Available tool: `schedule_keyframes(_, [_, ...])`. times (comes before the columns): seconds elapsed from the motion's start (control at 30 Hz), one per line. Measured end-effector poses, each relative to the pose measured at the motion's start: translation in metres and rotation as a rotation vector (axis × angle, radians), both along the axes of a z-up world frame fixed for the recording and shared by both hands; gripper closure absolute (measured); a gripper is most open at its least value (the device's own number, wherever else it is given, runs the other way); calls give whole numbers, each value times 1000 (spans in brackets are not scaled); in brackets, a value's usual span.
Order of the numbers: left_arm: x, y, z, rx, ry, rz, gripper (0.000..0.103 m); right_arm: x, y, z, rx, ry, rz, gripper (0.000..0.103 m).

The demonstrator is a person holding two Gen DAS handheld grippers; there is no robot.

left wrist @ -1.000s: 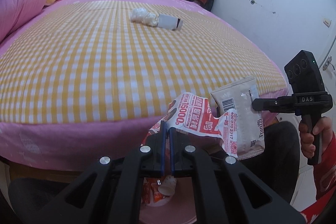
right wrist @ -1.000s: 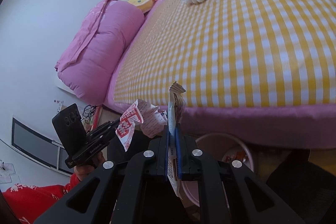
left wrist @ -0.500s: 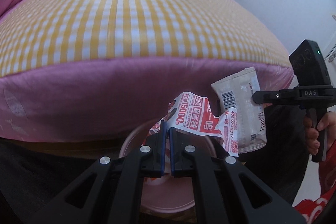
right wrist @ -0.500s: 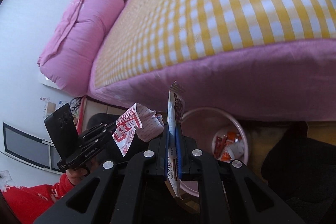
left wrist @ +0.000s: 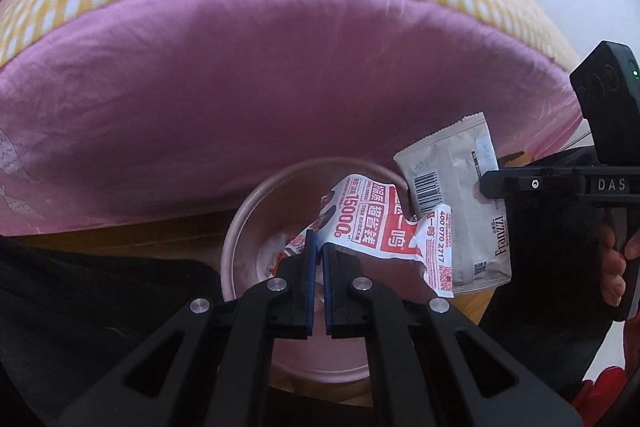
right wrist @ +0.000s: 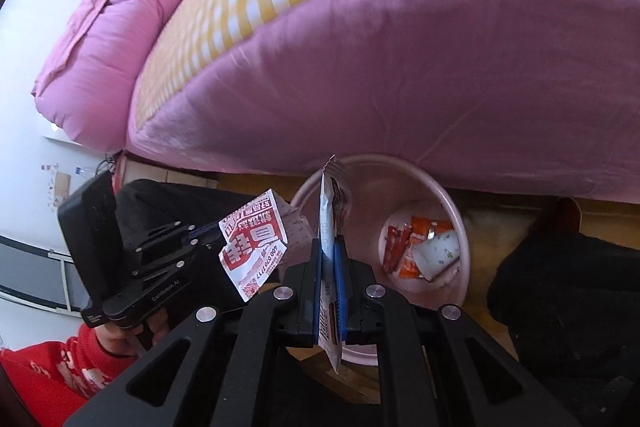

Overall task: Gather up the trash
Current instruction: 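Open both tools to drop the paper and packet into the pink bin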

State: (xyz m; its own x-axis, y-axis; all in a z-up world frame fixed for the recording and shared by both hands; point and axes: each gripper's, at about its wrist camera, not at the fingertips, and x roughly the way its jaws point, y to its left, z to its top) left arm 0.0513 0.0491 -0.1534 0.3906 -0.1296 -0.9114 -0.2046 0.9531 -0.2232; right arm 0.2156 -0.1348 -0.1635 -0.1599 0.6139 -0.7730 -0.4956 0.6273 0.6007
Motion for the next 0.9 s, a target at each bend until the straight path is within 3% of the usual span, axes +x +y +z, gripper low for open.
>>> schedule_keyframes(0.47, [17, 0, -29, -5, 110, 10, 98, -7, 8, -36, -90, 41, -3, 92])
schedule_keyframes(0.57, [24, 0, -34, -13, 126, 28, 97, -7, 11, -37, -99, 39, -10, 78])
schedule_keyframes(0.63, [24, 1, -41, -20, 148, 23, 93, -7, 10, -35, -99, 35, -15, 62])
schedule_keyframes(0.77, [23, -2, -50, -35, 186, 7, 90, -3, 5, -28, -101, 12, -21, 54])
schedule_keyframes(0.8, [23, -3, -50, -32, 185, 5, 85, -2, 4, -26, -101, 7, -25, 48])
schedule_keyframes(0.9, [24, -7, -45, -17, 160, 8, 48, 2, -2, -18, -99, -13, -42, 34])
